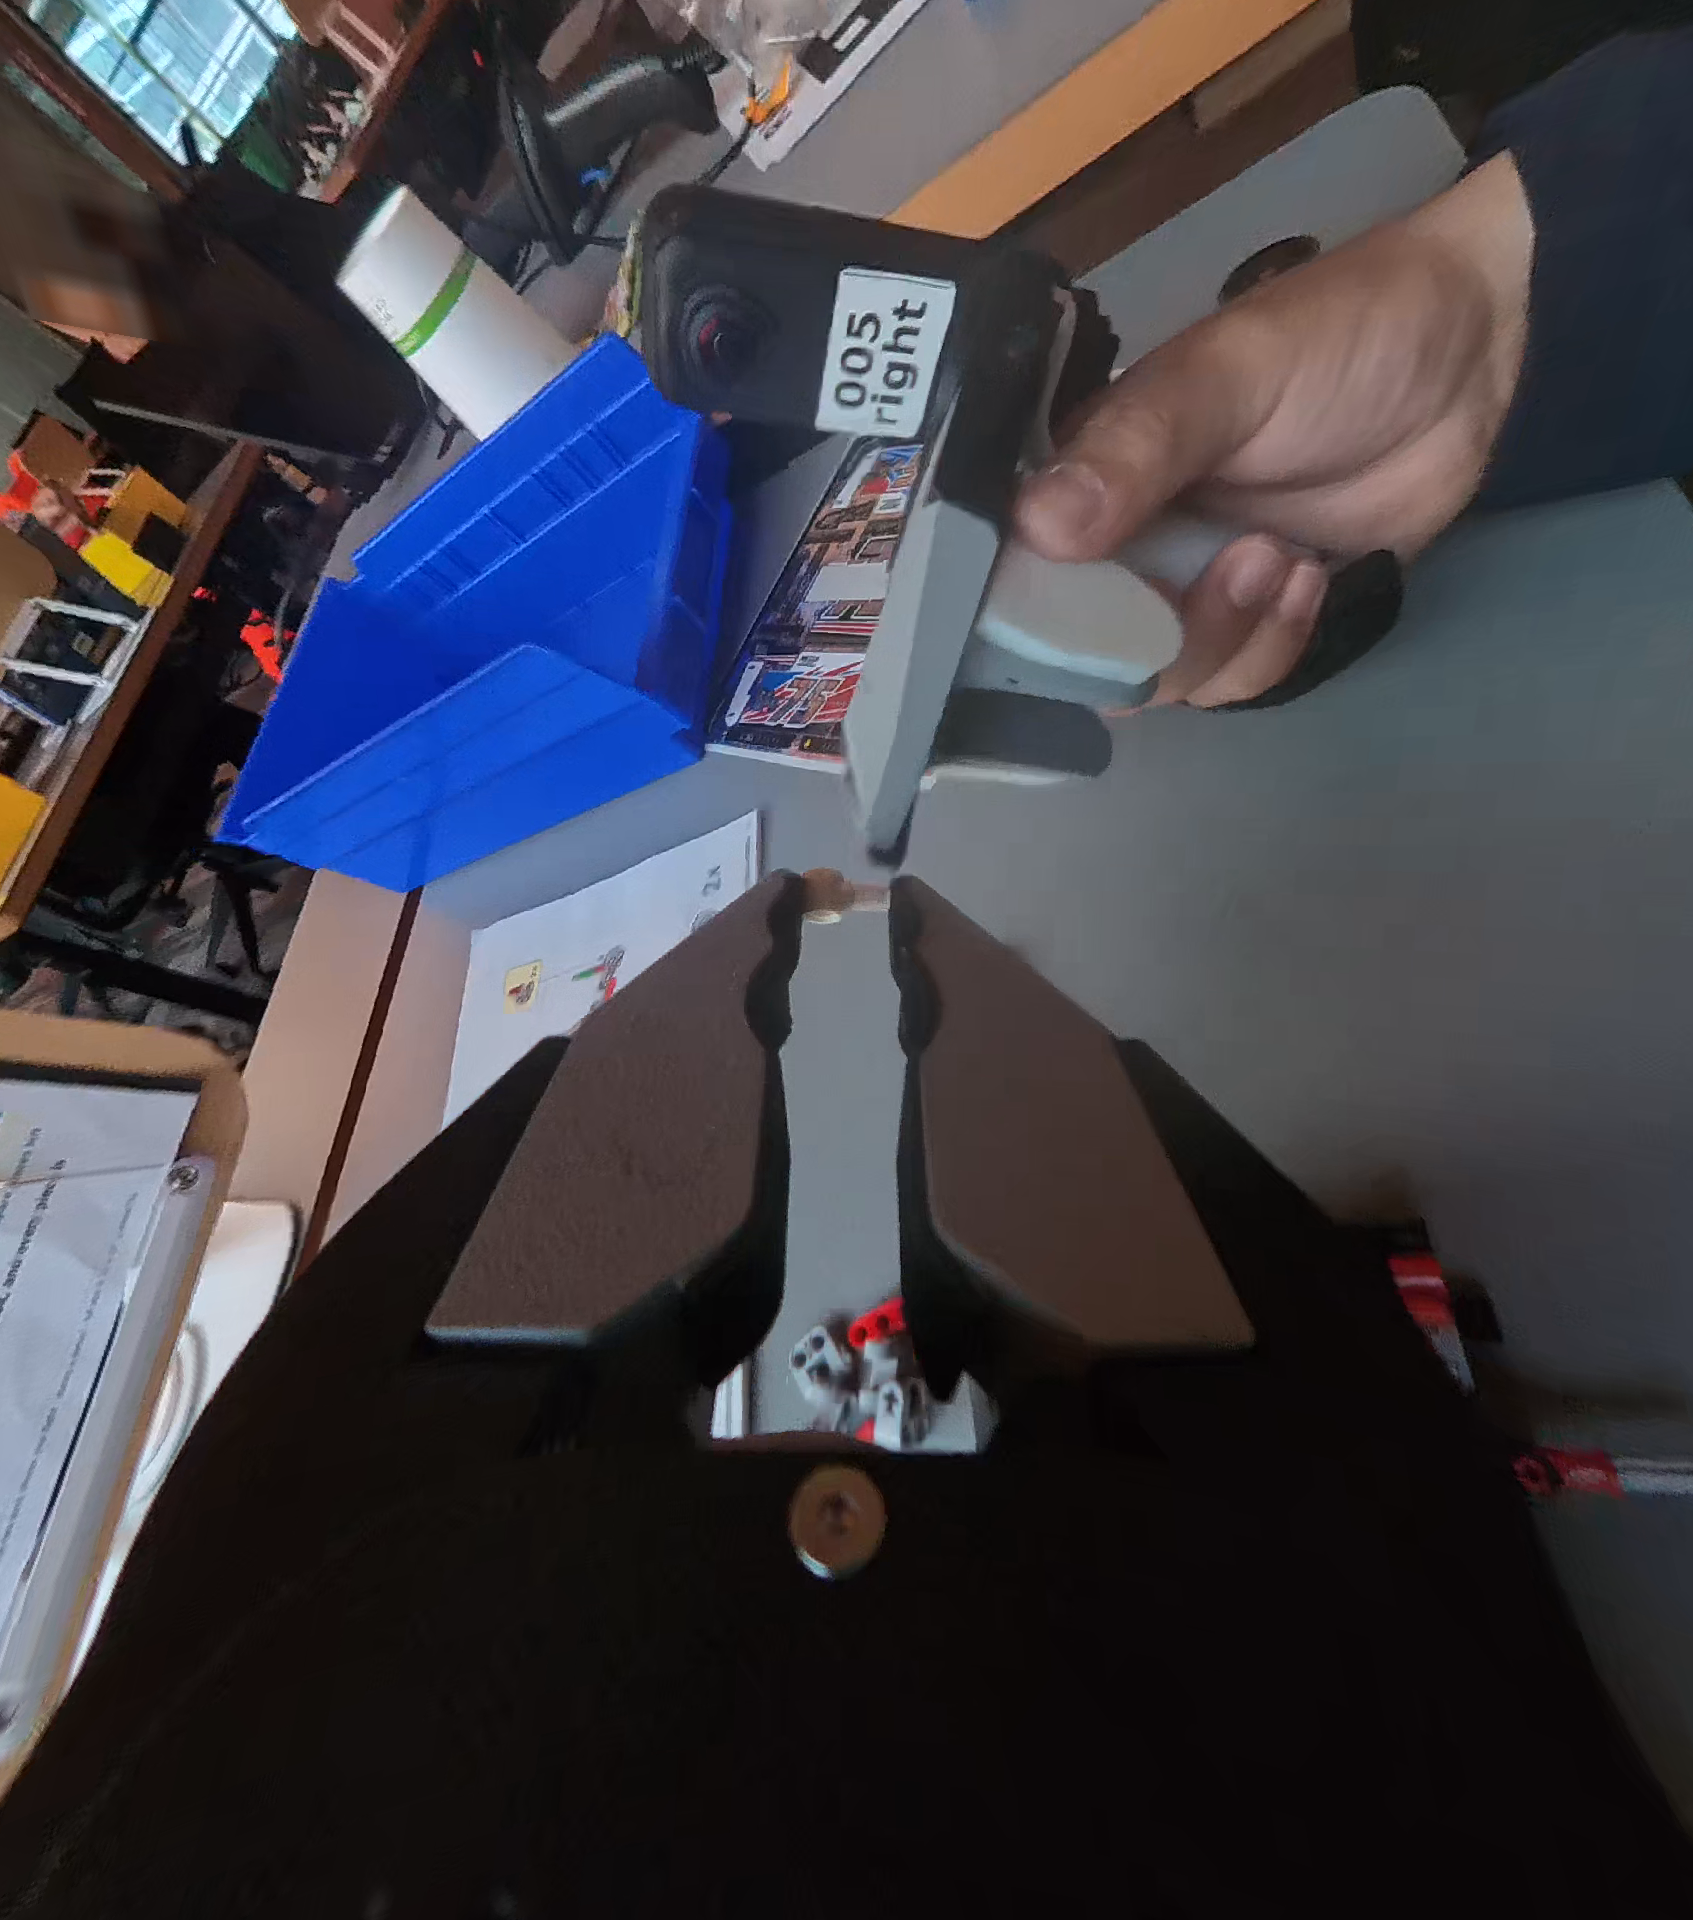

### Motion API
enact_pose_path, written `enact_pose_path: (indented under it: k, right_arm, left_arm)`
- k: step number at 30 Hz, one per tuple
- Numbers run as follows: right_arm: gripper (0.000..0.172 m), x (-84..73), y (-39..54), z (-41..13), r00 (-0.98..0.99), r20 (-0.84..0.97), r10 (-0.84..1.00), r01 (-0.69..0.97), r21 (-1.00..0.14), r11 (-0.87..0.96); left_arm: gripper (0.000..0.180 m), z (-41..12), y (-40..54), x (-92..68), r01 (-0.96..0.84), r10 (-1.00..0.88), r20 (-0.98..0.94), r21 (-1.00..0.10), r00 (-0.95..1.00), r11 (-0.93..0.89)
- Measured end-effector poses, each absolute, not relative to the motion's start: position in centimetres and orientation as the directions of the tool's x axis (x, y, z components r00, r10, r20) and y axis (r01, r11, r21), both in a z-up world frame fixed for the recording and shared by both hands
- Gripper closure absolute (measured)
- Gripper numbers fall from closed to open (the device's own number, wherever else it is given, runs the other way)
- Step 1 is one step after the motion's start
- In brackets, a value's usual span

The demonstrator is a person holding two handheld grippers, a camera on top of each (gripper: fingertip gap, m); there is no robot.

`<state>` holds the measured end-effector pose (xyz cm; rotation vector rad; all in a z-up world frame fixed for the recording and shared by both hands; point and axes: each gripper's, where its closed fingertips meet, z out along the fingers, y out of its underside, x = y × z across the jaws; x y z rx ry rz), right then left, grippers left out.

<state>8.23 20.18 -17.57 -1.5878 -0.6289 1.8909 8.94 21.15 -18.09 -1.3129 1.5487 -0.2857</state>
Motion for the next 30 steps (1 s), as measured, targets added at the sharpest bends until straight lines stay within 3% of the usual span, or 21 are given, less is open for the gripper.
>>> enact_pose_path:
  k: [7, 13, 18, 30]
  right_arm:
    - [0.172, 8.4, 19.5, -17.6, -0.12, -0.619, 0.776, -0.069, -0.775, -0.628]
    - [0.172, 6.1, 16.1, -15.5, -0.385, -0.568, 0.727, 0.016, -0.792, -0.61]
    - [0.172, 4.0, 12.6, -13.6, -0.603, -0.534, 0.592, 0.107, -0.79, -0.603]
    - [0.166, 2.3, 11.8, -14.2, -0.67, -0.592, 0.448, 0.176, -0.712, -0.679]
  left_arm:
    - [0.167, -15.9, 17.9, 2.5, -0.485, -0.865, -0.427, -0.834, 0.263, 0.264]
    - [0.167, -13.1, 11.4, 3.3, -0.181, -0.891, -0.429, -0.897, 0.146, 0.403]
    - [0.167, -12.1, 11.4, 3.7, -0.007, -0.908, -0.384, -0.921, 0.167, 0.388]
    - [0.167, -13.8, 12.3, 3.7, -0.022, -0.908, -0.384, -0.922, 0.171, 0.386]
